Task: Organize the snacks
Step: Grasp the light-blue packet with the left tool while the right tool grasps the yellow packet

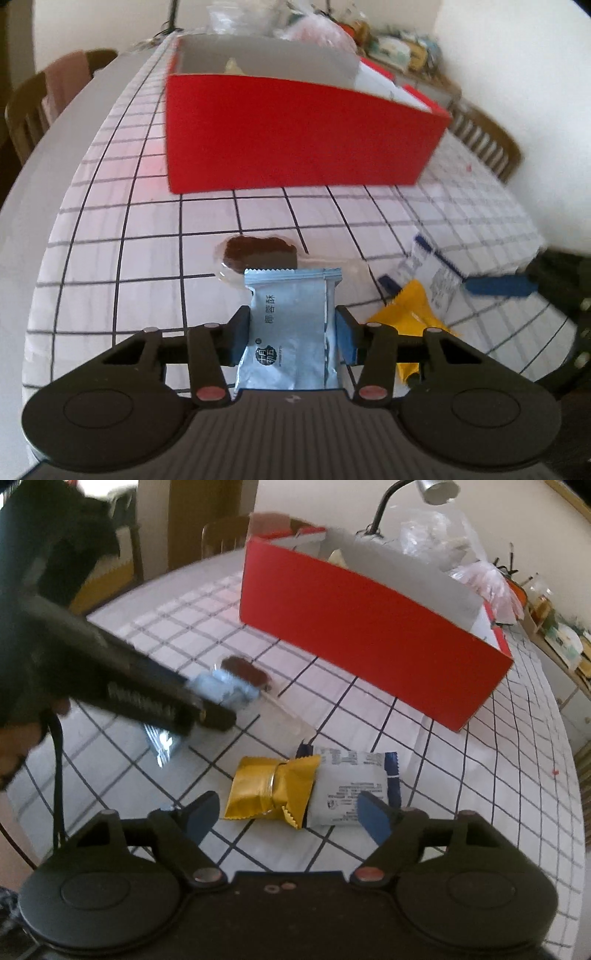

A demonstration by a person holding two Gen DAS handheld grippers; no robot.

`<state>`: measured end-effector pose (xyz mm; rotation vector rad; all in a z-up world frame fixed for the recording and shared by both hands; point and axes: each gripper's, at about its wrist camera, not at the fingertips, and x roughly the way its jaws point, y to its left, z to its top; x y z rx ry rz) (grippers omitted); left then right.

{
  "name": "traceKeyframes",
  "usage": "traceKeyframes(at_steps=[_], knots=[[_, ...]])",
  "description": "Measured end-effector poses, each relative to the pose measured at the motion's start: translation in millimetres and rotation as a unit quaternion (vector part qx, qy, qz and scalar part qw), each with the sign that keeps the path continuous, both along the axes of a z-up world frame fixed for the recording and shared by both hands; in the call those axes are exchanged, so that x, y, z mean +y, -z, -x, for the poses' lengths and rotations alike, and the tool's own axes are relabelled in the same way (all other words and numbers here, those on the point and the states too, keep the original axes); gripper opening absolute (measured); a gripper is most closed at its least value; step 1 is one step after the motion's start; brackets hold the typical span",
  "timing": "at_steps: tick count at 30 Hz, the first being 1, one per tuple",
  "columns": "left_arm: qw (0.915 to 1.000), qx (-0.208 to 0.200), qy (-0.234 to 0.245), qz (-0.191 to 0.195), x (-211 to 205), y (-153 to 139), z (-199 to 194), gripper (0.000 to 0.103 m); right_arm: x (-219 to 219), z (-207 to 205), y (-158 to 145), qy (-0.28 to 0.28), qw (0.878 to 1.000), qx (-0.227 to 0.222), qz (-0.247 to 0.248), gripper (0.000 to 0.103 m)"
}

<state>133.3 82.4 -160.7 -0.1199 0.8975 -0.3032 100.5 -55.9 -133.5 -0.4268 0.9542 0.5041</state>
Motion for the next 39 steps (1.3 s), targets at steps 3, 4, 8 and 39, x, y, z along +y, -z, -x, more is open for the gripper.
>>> traceKeyframes(at_steps=[3,4,8,39], knots=[[0.999,-0.003,-0.021,0.039,12.9,2.0,-1.5,0.047,9.3,-1.8,2.6,-0.007,1.0,0.006,0.011,0.07],[0.9983,-0.005,-0.026,0.052,16.8,3.1,-1.8,0.047,13.2,-2.0,3.9,-0.01,1.0,0.007,0.016,0.066],[0.9963,-0.012,-0.033,0.079,23.7,6.0,-1.5,0.047,22.1,-4.0,4.6,-0.016,1.0,0.001,0.024,0.059],[0.9971,-0.025,-0.054,0.046,3.3,-24.9,16.3,0.047,-53.7,-0.8,-26.8,0.087,0.987,-0.014,-0.137,0.045]])
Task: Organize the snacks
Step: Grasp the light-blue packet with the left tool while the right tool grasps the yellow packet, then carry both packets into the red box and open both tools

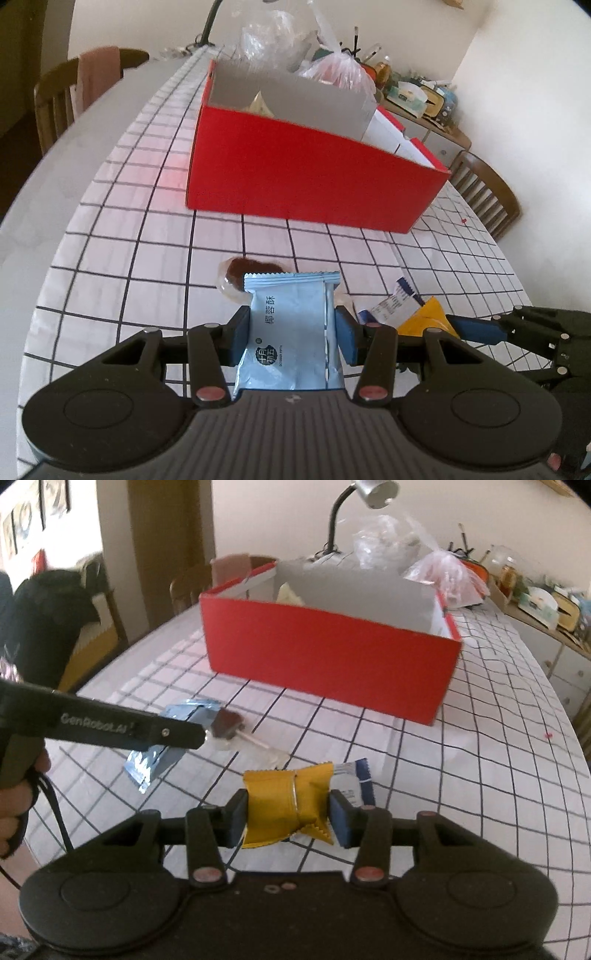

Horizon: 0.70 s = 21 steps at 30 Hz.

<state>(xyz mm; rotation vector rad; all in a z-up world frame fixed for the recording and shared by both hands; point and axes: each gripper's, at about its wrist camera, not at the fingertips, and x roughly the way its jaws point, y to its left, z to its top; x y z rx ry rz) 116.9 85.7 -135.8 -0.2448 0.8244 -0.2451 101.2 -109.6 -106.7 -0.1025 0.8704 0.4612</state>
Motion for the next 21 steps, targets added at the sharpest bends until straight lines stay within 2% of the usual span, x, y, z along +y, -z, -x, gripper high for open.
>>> traceKeyframes(at_steps=[7,12,21], knots=[[0.9993,-0.005,-0.012,-0.035,-22.2,-25.6,4.7,0.047,-30.6,-5.4,-17.2,0.026,0.997,0.004,-0.073,0.045],[0.9977,-0.021,-0.009,-0.064,-39.8,-47.4,4.3,0.047,-48.0,-16.1,-35.0,0.037,0.995,-0.012,-0.093,0.045],[0.9937,-0.059,-0.014,-0.094,-64.7,-92.0,-16.1,0.047,-60.0,-49.9,-76.6,0.044,0.993,-0.057,-0.09,0.045]])
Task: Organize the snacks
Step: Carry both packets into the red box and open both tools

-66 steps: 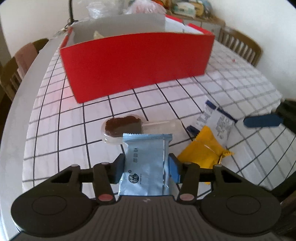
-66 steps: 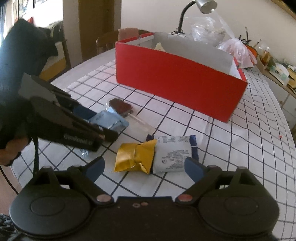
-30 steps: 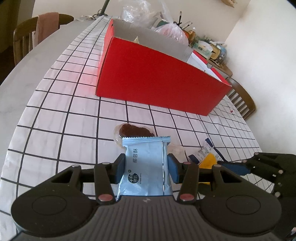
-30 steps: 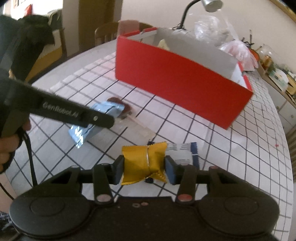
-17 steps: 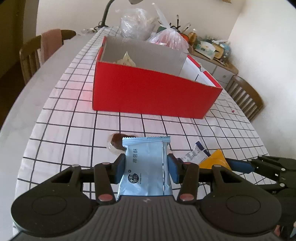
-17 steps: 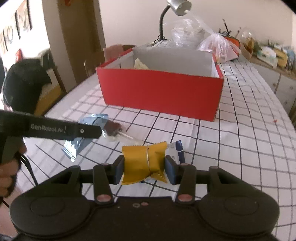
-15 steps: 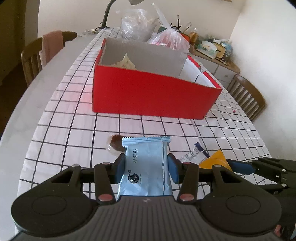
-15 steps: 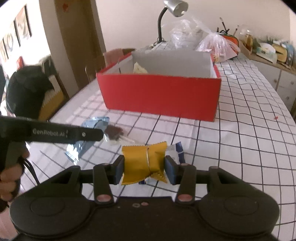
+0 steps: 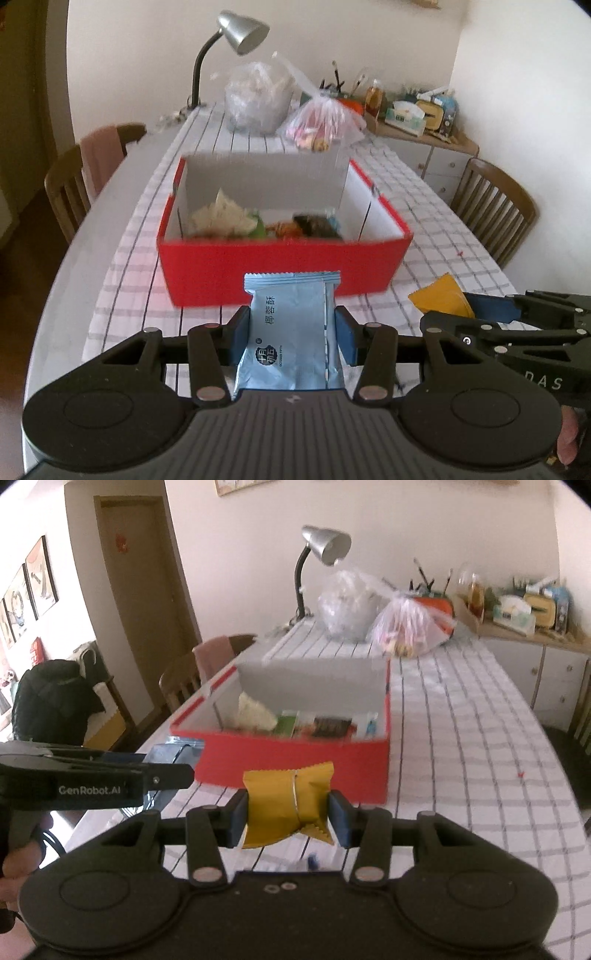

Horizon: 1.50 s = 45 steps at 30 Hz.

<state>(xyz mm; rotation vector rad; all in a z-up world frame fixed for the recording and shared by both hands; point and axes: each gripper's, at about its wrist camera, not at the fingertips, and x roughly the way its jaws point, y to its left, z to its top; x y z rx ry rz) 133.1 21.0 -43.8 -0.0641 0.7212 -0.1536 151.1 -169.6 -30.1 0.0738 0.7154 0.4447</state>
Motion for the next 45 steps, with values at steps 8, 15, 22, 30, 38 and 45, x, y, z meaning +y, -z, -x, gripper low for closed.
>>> traceKeyframes(at_steps=[8,15,22,30,38,45], knots=[[0.9989,-0.039,-0.007,-0.027,-20.4,-44.4,-40.0,0.048,3.9,-46.7,-23.2,0.022,0.999,-0.037,0.027,0.045],[0.9977,-0.042,-0.029,-0.046,-17.2,-52.9,-85.9,0.048,17.2,-92.6,-19.0,0.027,0.998,-0.032,0.046,0.045],[0.9971,-0.008,-0.052,-0.054,-1.8,-37.5,-140.7,0.048,38.1,-141.9,3.1,0.018,0.998,-0.008,0.059,0.045],[0.9949,0.045,-0.067,-0.06,15.4,-11.6,-198.6,0.048,62.8,-189.7,38.7,0.004,0.996,0.038,0.077,0.045],[0.9906,0.094,-0.083,-0.056,28.4,14.9,-236.5,0.048,74.6,-211.8,65.2,-0.004,0.994,0.073,0.082,0.045],[0.9891,0.116,-0.069,-0.059,25.8,30.8,-247.0,0.048,79.9,-217.2,75.0,-0.009,0.993,0.088,0.08,0.043]])
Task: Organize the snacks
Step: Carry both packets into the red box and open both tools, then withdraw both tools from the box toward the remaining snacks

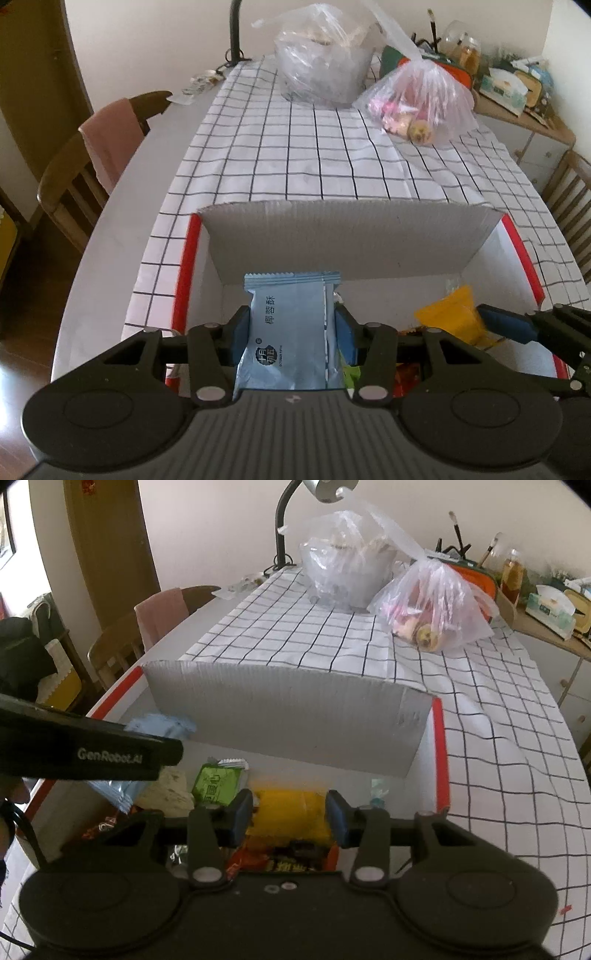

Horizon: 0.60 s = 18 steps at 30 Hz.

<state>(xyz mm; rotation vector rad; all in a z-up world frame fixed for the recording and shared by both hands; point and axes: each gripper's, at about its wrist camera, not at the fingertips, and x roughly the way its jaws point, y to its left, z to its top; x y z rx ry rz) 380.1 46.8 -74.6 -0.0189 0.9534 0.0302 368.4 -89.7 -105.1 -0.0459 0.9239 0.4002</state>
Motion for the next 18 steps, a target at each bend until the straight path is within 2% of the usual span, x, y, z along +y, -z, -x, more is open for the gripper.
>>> traceKeyframes(at_steps=[10,14,18], knots=[[0.9999,0.001,0.016,-0.002,-5.0,-0.2,4.1,0.048,-6.4,7.9,-4.3,0.007,1.0,0.004,-0.008,0.054],[0.9997,-0.012,0.02,0.001,-8.6,-7.7,11.9,0.053,-12.5,17.6,-13.5,0.012,1.0,-0.003,-0.011,0.061],[0.9994,-0.024,0.025,0.001,-12.9,-18.2,24.2,0.055,-18.4,30.3,-25.4,0.015,1.0,-0.013,-0.016,0.063]])
